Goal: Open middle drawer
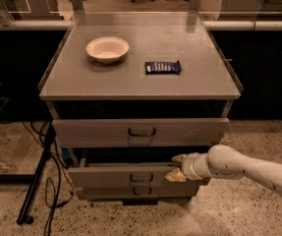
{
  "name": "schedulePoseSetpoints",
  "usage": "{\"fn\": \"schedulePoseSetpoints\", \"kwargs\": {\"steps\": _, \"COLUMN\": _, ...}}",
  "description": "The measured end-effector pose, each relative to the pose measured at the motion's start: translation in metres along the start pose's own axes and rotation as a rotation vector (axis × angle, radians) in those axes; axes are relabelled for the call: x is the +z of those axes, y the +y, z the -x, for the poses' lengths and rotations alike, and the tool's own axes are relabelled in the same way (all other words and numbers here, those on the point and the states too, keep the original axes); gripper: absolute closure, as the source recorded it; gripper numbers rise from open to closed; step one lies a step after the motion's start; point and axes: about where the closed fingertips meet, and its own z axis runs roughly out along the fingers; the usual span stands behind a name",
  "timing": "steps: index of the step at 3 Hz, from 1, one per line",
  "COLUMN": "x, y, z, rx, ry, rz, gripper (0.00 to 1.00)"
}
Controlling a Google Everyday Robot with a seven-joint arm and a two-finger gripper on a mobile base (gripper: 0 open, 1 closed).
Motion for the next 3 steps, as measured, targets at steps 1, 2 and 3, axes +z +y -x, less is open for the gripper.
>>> {"fn": "schedulePoseSetpoints", "kwargs": {"steps": 1, "x": 0.000, "y": 0.000, "z": 0.000, "rx": 0.000, "ry": 0.000, "rz": 0.000, "gripper": 0.15}}
{"fn": "schedulePoseSetpoints", "kwargs": {"steps": 2, "x": 0.000, "y": 0.000, "z": 0.000, "rx": 0.000, "ry": 0.000, "rz": 0.000, "gripper": 0.38}}
{"fn": "schedulePoseSetpoints", "kwargs": {"steps": 3, "x": 0.002, "y": 0.009, "z": -0.011, "rx": 0.008, "ry": -0.002, "rz": 0.008, "gripper": 0.61}}
